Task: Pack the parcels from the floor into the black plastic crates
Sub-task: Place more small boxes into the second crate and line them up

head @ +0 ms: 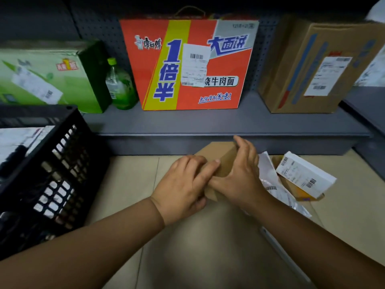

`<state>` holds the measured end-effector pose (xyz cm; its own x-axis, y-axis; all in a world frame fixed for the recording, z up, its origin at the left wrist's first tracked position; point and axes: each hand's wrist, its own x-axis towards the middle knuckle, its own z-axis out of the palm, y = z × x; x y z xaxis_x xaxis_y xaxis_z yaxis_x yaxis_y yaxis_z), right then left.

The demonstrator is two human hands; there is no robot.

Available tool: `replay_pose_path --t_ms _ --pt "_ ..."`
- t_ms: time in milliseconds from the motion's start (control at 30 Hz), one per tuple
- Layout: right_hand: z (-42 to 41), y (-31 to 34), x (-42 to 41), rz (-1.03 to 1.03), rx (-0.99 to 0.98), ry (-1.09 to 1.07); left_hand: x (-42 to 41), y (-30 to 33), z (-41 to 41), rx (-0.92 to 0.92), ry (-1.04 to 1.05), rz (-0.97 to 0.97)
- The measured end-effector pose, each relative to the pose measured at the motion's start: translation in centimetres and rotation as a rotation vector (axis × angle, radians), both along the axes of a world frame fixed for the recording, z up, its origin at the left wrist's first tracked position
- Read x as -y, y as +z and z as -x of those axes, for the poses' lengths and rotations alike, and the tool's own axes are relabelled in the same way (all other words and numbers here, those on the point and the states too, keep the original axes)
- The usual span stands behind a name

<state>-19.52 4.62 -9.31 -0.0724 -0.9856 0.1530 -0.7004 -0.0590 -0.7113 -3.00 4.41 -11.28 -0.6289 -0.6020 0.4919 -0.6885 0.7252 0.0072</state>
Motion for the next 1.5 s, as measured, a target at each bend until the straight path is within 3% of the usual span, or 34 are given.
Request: replay_pose_path --t_ms 133,267,367,500,600,700,867,1167,1333,1500 --pt "-0.3 0.3 0.0 -0.039 0.105 0.062 0.5 1.0 -2.9 0.020 0.031 -0.051" --pt "-0.9 0.5 -0.3 -0.060 0.013 0.123 1.2 2.9 -5.7 -0.045 0.147 -0.171" --pt "-2.0 0.8 -0.4 -0.013 -0.215 0.210 1.9 4.4 -7.3 -0.333 0.299 -0.405" --pt "-4.6 1.6 -0.2 -0.034 -0.319 0.271 2.1 5.8 -8.4 -0.947 0.298 -0.945" --pt "-6.9 2.6 0.3 0.018 -0.321 0.253 1.7 6.3 -9.7 -1.129 0.246 -1.145" --pt "-9.0 4.2 0.5 0.079 -0.342 0.256 1.9 7.2 -11.9 -1.190 0.231 -1.184" --pt "-12.6 7.3 0.3 0.162 -0.439 0.313 2.5 10.2 -17.1 -1.136 0.184 -1.163" --pt "-23.9 11.4 0.6 0.431 -0.817 0.307 2.7 14.7 -29.6 -1.076 0.213 -0.987" --pt "-33.0 11.6 1.0 0.420 -0.765 0.255 1.8 14.6 -36.7 -1.306 0.303 -0.834" --pt "-41.4 10.3 0.6 0.329 -0.586 0.217 1.1 12.5 -42.0 -1.420 0.359 -0.879"
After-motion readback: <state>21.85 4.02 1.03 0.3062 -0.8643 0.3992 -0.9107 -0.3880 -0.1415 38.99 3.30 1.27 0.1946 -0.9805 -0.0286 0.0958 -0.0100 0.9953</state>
